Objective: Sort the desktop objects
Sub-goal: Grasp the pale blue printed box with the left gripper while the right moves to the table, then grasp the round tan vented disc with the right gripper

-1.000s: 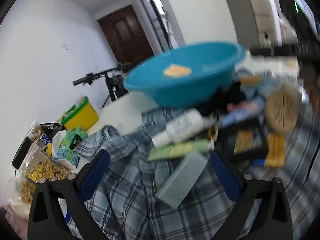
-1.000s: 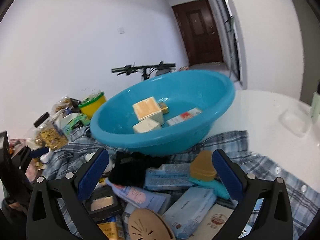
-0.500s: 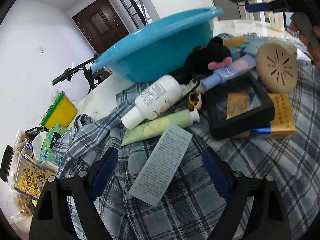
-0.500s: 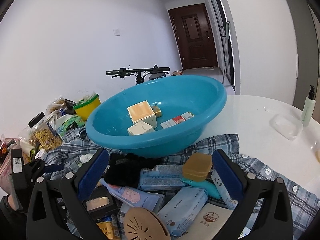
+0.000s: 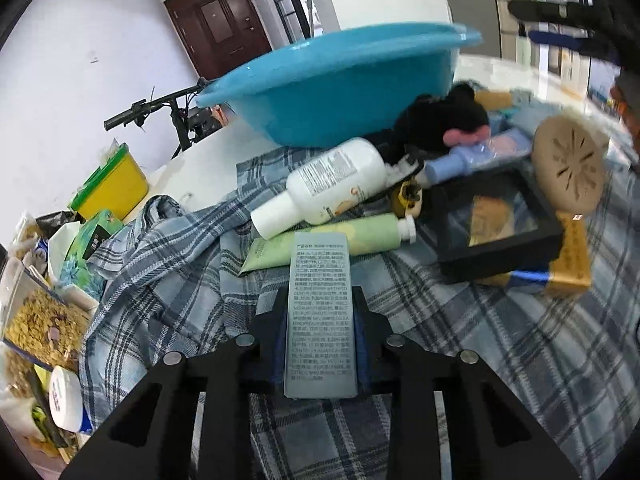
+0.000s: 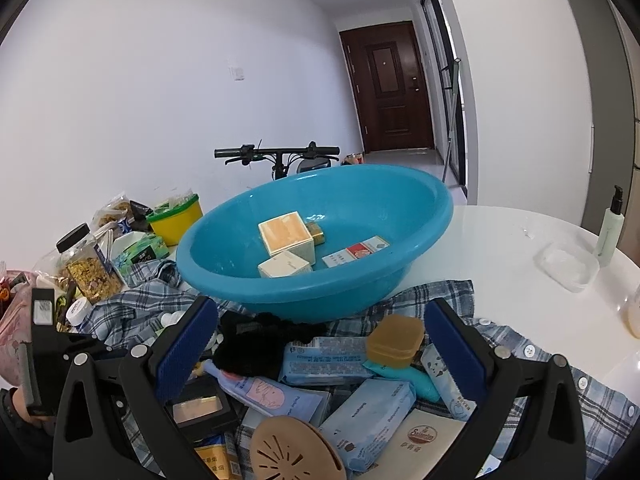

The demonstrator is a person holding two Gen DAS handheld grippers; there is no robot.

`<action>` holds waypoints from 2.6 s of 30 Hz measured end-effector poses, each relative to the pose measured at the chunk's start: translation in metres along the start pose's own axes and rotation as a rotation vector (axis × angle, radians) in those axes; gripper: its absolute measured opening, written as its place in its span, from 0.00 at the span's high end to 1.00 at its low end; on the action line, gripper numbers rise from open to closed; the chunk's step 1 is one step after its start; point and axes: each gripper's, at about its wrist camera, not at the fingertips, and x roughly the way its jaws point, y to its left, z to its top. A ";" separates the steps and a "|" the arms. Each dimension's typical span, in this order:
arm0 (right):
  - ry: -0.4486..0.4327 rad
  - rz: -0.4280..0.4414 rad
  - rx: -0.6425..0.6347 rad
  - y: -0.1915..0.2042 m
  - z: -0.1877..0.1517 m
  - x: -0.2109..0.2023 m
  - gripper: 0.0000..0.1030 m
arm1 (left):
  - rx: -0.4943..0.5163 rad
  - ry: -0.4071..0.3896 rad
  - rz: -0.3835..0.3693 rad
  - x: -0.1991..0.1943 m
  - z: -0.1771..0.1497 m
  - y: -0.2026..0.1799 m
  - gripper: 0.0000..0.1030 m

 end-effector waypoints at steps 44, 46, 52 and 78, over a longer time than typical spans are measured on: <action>0.266 0.148 -0.175 -0.003 -0.064 -0.023 0.39 | -0.189 -0.278 0.046 -0.046 0.000 0.002 0.71; 0.288 0.155 -0.183 0.001 -0.068 -0.017 0.46 | -0.188 -0.275 0.047 -0.046 0.000 0.002 0.71; 0.314 0.182 -0.149 -0.006 -0.072 -0.013 0.63 | -0.185 -0.276 0.047 -0.046 -0.001 0.002 0.71; 0.158 0.143 -0.196 0.020 -0.042 -0.051 0.86 | -0.177 -0.276 0.045 -0.047 -0.002 -0.002 0.71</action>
